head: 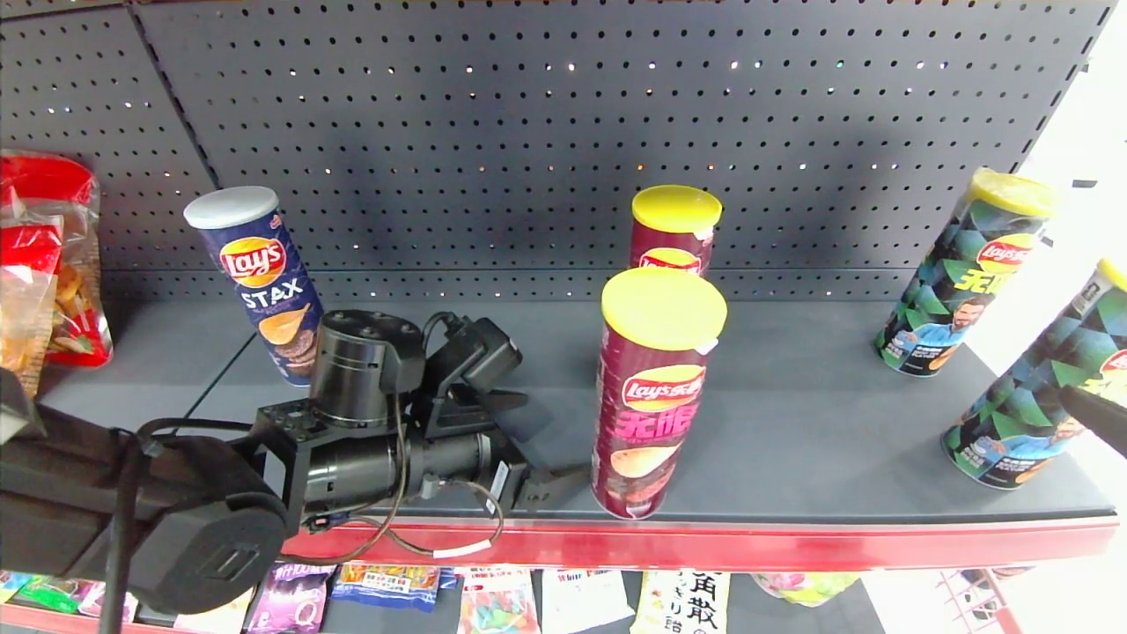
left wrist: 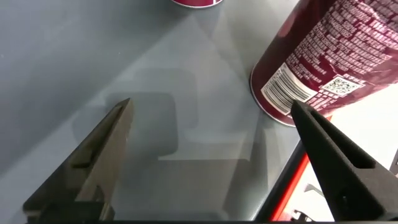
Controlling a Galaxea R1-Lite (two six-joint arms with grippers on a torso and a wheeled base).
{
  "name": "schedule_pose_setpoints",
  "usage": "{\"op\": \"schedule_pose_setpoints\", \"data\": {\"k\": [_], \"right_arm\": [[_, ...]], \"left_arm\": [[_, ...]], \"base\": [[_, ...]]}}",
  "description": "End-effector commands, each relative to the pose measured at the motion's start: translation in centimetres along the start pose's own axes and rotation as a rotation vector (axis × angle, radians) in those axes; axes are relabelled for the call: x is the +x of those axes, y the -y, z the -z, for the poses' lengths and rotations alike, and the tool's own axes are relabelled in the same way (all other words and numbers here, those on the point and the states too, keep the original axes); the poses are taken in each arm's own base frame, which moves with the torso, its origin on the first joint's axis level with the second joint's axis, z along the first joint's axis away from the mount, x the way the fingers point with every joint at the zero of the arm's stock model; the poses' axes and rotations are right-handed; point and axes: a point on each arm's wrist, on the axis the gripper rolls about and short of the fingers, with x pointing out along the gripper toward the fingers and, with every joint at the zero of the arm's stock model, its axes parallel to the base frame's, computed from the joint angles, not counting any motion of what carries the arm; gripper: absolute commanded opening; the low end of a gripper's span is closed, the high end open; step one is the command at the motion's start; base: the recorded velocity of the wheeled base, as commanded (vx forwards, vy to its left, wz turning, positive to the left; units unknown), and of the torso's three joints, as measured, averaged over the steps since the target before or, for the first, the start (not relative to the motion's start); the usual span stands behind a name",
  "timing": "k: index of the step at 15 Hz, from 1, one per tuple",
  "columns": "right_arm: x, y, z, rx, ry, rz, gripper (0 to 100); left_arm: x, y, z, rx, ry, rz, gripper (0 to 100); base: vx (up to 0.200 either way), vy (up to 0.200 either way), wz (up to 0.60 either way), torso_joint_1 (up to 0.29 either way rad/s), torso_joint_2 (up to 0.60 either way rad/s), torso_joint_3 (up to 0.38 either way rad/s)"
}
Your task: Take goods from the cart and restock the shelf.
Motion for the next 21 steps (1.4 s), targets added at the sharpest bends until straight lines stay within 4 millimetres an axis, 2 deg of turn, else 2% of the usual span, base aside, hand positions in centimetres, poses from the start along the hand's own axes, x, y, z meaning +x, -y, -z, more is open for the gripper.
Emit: {"op": "schedule_pose_setpoints", "data": {"k": [1, 11, 13, 14, 15, 17, 19, 21], "right_arm": [[0.1, 0.0, 0.0, 0.001, -0.006, 0.0, 100], [0.0, 0.0, 0.3, 0.002, -0.01, -0.001, 100], [0.0, 0.0, 0.7, 0.006, -0.033, -0.001, 100], [0.0, -0.1, 0.9, 0.01, -0.054, 0.0, 100], [0.0, 0.1, 1.0, 0.01, -0.062, 0.02, 100], [-0.3, 0.4, 1.4, 0.01, -0.072, 0.079, 100], [-1.1, 0.7, 1.9, 0.006, -0.071, 0.193, 100], [-2.0, 0.7, 2.1, 0.0, -0.056, 0.269, 100]], "left_arm": [[0.3, 0.0, -0.1, 0.001, 0.002, 0.002, 100], [0.4, -0.1, -0.2, 0.004, 0.009, 0.0, 100], [-0.6, -0.1, -0.6, 0.004, 0.026, -0.036, 100], [-2.6, -0.4, -0.9, -0.001, 0.051, -0.086, 100], [-5.5, -1.0, -0.9, -0.01, 0.081, -0.154, 100], [-12.5, -1.3, -0.2, -0.023, 0.158, -0.312, 100], [-19.6, 0.5, 1.9, -0.049, 0.16, -0.534, 100], [-25.3, 4.2, 4.6, -0.139, 0.073, -0.814, 100]], "base": [[0.0, 0.0, 0.0, 0.0, 0.0, 0.0], [0.0, 0.0, 0.0, 0.0, 0.0, 0.0], [0.0, 0.0, 0.0, 0.0, 0.0, 0.0], [0.0, 0.0, 0.0, 0.0, 0.0, 0.0], [0.0, 0.0, 0.0, 0.0, 0.0, 0.0], [0.0, 0.0, 0.0, 0.0, 0.0, 0.0], [0.0, 0.0, 0.0, 0.0, 0.0, 0.0], [0.0, 0.0, 0.0, 0.0, 0.0, 0.0]]}}
